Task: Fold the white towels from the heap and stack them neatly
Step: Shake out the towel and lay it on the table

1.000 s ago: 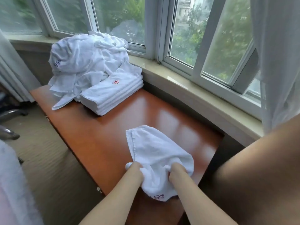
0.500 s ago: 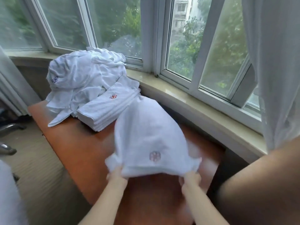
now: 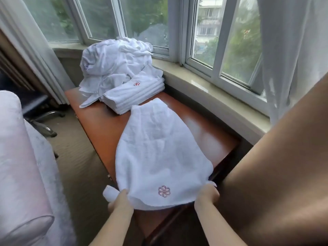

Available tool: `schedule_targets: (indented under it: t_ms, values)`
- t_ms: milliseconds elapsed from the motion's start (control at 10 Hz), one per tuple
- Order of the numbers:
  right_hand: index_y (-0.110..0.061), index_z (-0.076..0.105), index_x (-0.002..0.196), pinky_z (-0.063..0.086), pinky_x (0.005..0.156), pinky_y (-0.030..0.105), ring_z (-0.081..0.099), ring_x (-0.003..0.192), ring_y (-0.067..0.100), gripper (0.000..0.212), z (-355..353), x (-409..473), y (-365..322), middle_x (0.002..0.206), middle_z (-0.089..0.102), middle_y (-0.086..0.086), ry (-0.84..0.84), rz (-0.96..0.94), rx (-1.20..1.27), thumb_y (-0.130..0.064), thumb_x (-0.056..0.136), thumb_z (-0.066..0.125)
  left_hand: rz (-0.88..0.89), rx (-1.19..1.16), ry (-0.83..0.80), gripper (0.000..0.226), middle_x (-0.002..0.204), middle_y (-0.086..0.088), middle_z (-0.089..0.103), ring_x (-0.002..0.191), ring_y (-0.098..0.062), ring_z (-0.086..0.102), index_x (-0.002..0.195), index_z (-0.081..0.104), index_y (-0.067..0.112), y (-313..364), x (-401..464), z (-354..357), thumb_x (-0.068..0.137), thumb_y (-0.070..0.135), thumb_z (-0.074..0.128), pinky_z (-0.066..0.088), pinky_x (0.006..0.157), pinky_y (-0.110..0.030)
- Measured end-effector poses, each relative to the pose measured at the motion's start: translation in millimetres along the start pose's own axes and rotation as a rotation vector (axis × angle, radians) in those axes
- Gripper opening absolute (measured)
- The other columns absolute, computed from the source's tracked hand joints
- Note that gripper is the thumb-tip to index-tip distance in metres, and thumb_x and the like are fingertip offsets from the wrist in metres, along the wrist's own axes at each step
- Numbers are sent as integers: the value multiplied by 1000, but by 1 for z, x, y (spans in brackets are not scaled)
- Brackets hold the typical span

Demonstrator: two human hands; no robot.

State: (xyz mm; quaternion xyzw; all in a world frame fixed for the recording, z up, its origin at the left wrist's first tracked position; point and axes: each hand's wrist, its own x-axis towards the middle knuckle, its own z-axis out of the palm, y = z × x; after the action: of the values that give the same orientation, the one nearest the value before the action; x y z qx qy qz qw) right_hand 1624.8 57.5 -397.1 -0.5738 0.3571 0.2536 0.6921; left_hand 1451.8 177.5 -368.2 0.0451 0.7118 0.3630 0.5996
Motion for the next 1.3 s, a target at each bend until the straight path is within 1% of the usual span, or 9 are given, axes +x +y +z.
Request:
schedule_targets:
  t_ms: [100, 300, 400, 500, 600, 700, 900, 1100, 1300]
  values:
    - [9, 50, 129, 46, 84, 36, 56, 116, 38, 40, -34, -4, 3, 131, 55, 23, 145, 145, 15, -12, 99, 32, 67, -57, 49, 34, 125, -24, 59, 106, -41, 61, 116, 56, -8, -16, -18, -19, 88, 5, 42, 52, 83, -47]
    - [-1, 49, 133, 43, 90, 33, 53, 120, 36, 41, -17, -41, -11, 133, 53, 21, 110, -35, -41, -19, 101, 30, -90, -288, 50, 41, 135, -8, 56, 118, -26, 55, 131, 55, 6, 14, -49, 1, 96, 19, 37, 41, 102, -35]
    - [-4, 54, 125, 47, 76, 30, 59, 99, 29, 33, 36, -52, -45, 119, 58, 13, -23, -67, 16, -14, 101, 34, 34, 71, -102, 80, 146, -17, 44, 135, -26, 41, 144, 33, -8, 50, -72, 42, 68, -21, 55, 16, 101, 2]
    - [-11, 52, 116, 51, 69, 25, 59, 82, 16, 20, 106, -70, -92, 110, 55, 2, -395, -138, 186, -12, 101, 39, -326, -296, -270, 37, 138, -12, 49, 124, -23, 51, 134, 46, 3, 107, -69, 91, 100, 11, 33, 47, 95, -22]
    - [-31, 22, 151, 47, 100, 36, 55, 122, 18, 60, 166, -81, -130, 140, 41, -8, -788, -448, 23, -7, 101, 42, 182, -342, -782, 40, 126, -5, 57, 113, -21, 56, 135, 49, 14, 171, -72, 145, 98, 27, 48, 47, 88, -34]
    - [-30, 15, 154, 39, 104, 35, 43, 135, 20, 69, 187, -63, -120, 155, 30, -3, -723, -483, -125, 0, 98, 42, 420, -23, -782, 46, 142, 2, 48, 129, -13, 44, 144, 41, 22, 179, -39, 168, 99, 28, 49, 32, 108, -36]
    - [-17, 41, 138, 38, 74, 29, 49, 86, 18, 42, 170, -7, -34, 118, 45, 2, -521, -235, -277, -1, 98, 40, 388, 377, -375, 33, 100, -11, 58, 81, -19, 52, 122, 61, 1, 117, 64, 154, 89, 0, 56, 41, 73, -29]
    - [-10, 49, 133, 48, 97, 46, 54, 84, 18, 38, 166, 37, -21, 93, 56, -2, -290, -175, -474, -4, 95, 45, 382, 667, -180, 31, 95, -15, 63, 71, -26, 56, 110, 56, 5, 79, 113, 136, 80, 4, 62, 48, 61, -32]
    - [-22, 38, 139, 50, 98, 44, 55, 93, 22, 52, 172, 72, -28, 117, 58, 7, -121, -197, -439, -9, 90, 49, 427, 604, -65, 31, 99, -14, 60, 75, -29, 59, 106, 40, 15, 61, 122, 149, 83, 6, 59, 51, 63, -36]
